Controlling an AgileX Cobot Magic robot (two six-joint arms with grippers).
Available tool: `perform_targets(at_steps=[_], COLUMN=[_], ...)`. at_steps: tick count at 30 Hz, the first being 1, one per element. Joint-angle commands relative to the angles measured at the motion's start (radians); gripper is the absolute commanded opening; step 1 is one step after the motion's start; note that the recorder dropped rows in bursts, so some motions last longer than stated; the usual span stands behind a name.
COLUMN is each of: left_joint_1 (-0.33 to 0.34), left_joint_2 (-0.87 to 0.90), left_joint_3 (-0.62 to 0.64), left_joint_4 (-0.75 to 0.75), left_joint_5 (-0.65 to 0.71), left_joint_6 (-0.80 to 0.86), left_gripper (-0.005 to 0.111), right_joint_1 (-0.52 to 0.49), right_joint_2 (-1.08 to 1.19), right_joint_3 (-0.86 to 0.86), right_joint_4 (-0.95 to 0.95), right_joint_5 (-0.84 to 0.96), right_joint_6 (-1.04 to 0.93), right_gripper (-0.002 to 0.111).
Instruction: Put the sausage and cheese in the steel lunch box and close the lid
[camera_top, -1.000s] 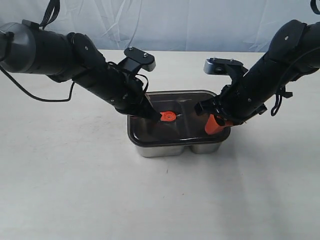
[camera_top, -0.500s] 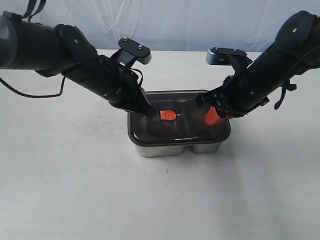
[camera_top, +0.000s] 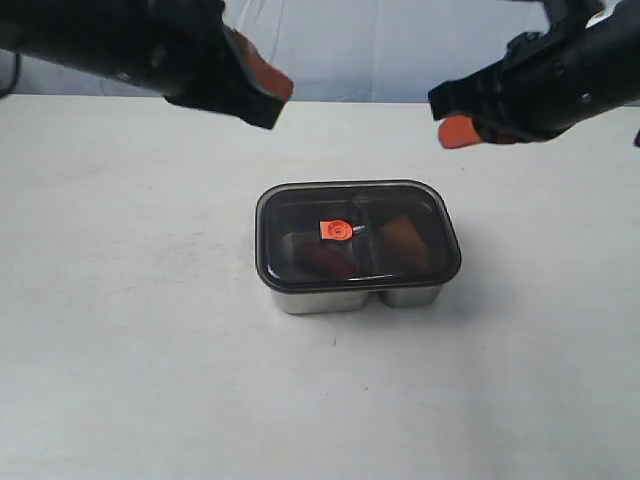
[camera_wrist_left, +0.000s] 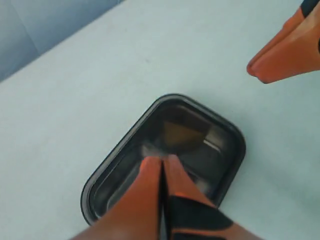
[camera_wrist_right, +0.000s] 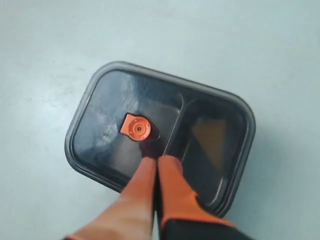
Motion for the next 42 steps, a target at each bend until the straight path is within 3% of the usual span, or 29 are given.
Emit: perform_targets(at_steps=[1, 12, 16, 18, 22, 25, 31, 38, 42], left_joint_1=[-0.001, -0.001, -0.001, -0.001, -0.001, -0.001, -0.001, -0.001, -0.001], left_joint_2=[-0.226, -0.758, -0.910, -0.988, -1.087, -1.118, -1.118, -1.099, -1.099], left_joint_3=[0.028, 0.276, 0.390, 0.438, 0.550, 0.668, 0.877, 1.040, 1.057], left_joint_4=[-0.008, 0.051, 0.177, 0.313, 0.660, 0.833, 0.904, 0.902, 0.848], left_joint_5=[0.024, 0.081, 0.083, 0.078, 0.012, -0.085, -0.361, -0.474, -0.507], left_joint_6=[-0.056, -0.270, -0.385, -0.483, -0.698, -0.760, -0.807, -1.015, -1.015], left_gripper=[0.000, 0.000, 0.000, 0.000, 0.000, 0.000, 0.000, 0.000, 0.000], right_joint_1=[0.002, 0.002, 0.002, 0.002, 0.002, 0.002, 0.002, 0.002, 0.002], right_joint_2=[-0.179, -0.668, -0.812, -0.860, -0.895, -0.887, -0.834, -0.727, -0.723], right_joint_3=[0.006, 0.277, 0.401, 0.457, 0.552, 0.620, 0.816, 0.995, 1.008], right_joint_4=[-0.136, -0.339, -0.352, -0.354, -0.340, -0.341, -0.431, -0.419, -0.398], right_joint_5=[0.024, 0.071, 0.069, 0.044, -0.086, -0.232, -0.561, -0.934, -0.957], right_joint_6=[0.121, 0.355, 0.378, 0.380, 0.380, 0.395, 0.395, 0.395, 0.395], right_gripper=[0.002, 0.002, 0.000, -0.001, -0.001, -0.001, -0.001, -0.001, -0.001])
